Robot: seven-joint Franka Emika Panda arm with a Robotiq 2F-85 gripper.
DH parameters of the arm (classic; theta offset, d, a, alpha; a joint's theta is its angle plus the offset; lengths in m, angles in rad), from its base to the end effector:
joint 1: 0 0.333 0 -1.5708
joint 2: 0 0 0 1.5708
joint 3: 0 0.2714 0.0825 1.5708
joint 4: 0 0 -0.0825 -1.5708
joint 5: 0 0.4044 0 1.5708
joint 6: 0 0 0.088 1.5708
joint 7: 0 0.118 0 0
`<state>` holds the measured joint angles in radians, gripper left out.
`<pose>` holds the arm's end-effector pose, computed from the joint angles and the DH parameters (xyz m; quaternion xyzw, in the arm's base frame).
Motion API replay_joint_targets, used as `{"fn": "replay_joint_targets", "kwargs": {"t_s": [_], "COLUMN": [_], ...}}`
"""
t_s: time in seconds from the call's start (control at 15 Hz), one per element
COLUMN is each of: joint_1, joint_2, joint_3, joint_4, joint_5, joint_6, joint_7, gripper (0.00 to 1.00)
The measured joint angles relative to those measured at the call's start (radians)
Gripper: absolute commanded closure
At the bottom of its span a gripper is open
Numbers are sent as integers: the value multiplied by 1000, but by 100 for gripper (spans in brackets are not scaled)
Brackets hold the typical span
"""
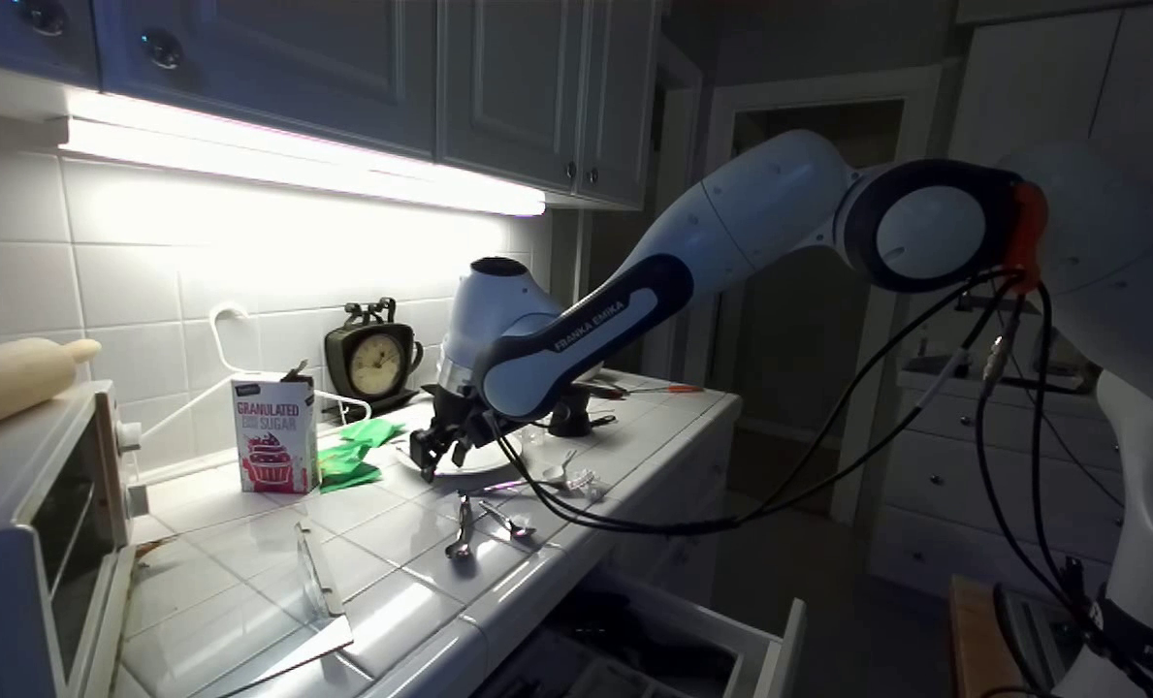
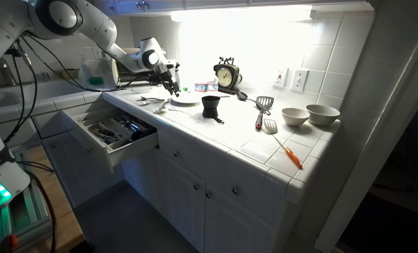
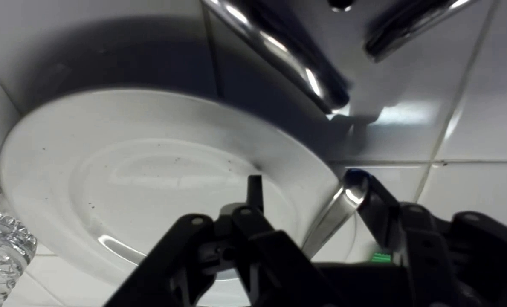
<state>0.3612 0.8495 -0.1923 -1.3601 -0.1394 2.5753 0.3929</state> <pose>0.7411 0.1586 0.2047 0.9761 -0.0138 0.2093 0.0563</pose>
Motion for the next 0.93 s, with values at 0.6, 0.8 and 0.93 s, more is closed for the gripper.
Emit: {"fn": "replay_joint_targets", "kwargs": {"t_s": [0.6, 0.8, 0.93], "joint_1": [7, 9, 9], "joint_2": [-4, -5, -5], "joint_3": [-5, -6, -7], "joint_4": [1, 1, 1], "joint_5": [-2, -3, -3], "joint_6": [-1, -1, -1], "joint_7": [11, 12, 13], "gripper": [63, 64, 68]}}
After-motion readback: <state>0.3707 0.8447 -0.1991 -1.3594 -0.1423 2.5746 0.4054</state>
